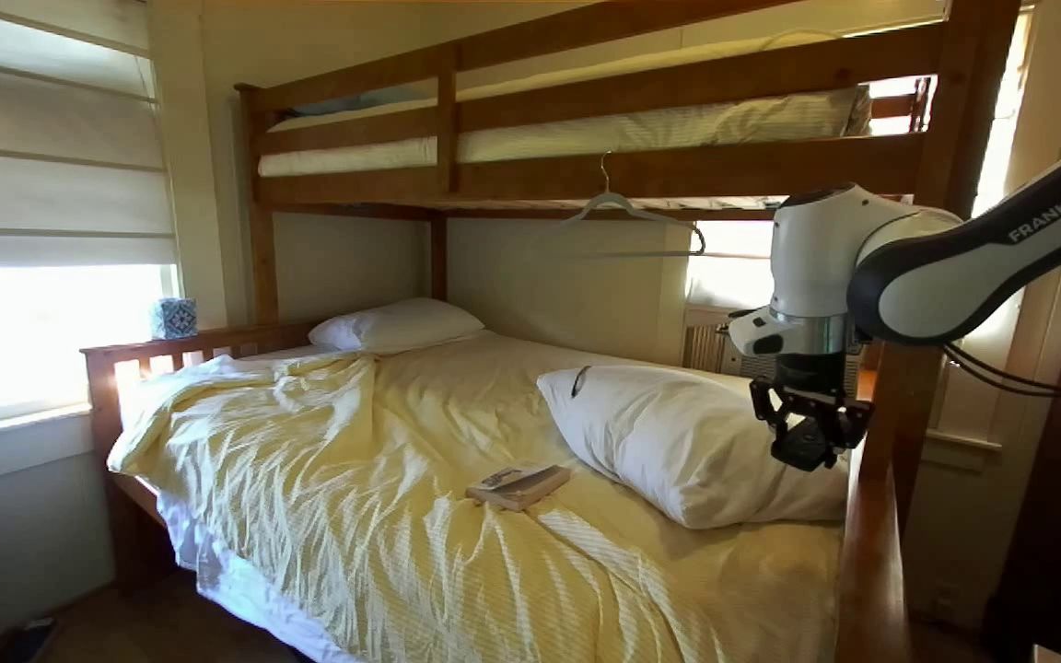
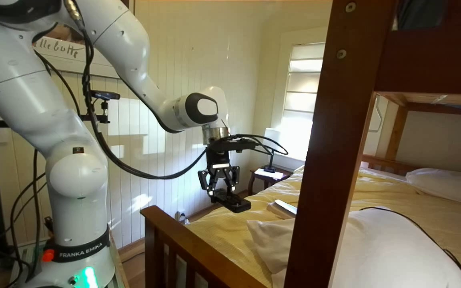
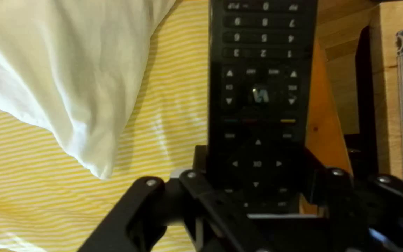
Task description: Put the remote control on the footboard of the bed.
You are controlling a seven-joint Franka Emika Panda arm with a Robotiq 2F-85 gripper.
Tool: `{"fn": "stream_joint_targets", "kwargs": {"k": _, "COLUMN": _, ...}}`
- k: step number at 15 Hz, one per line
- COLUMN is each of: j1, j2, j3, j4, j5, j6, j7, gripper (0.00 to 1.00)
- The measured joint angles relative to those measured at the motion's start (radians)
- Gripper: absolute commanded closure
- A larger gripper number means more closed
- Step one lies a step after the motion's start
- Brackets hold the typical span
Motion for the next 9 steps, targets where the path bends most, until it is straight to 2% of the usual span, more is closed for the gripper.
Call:
{"fn": "stream_joint_targets", "kwargs": {"k": 3, "j1": -0.044, "j2": -0.038, "j3": -0.06, "j4": 0.0, "j5": 0.0, "j6": -0.059, "j7": -0.155, "gripper": 0.64}}
{"fn": "stream_joint_targets", "kwargs": {"k": 4, "j1": -0.065, "j2": -0.045, "j3": -0.073, "j4": 0.0, "j5": 0.0, "j6": -0.081, "j7": -0.184, "gripper": 0.39}}
{"fn": "stream_joint_targets", "kwargs": {"k": 7, "j1": -0.13, "j2": -0.046, "j3": -0.076, "j4": -0.001, "j5": -0.001, "j6": -0.102, "j7": -0.165, "gripper": 0.39}}
{"fn": "stream_joint_targets", "kwargs": {"k": 8, "j1": -0.133, "j2": -0.046, "j3": -0.076, "j4": -0.001, "j5": -0.001, "j6": -0.103, "j7": -0.161, "gripper": 0.64}}
{"fn": "stream_joint_targets", "kwargs": {"k": 9, "j1": -0.133, "j2": -0.046, "j3": -0.073, "j4": -0.002, "j5": -0.001, "j6": -0.104, "j7": -0.156, "gripper": 0.64}}
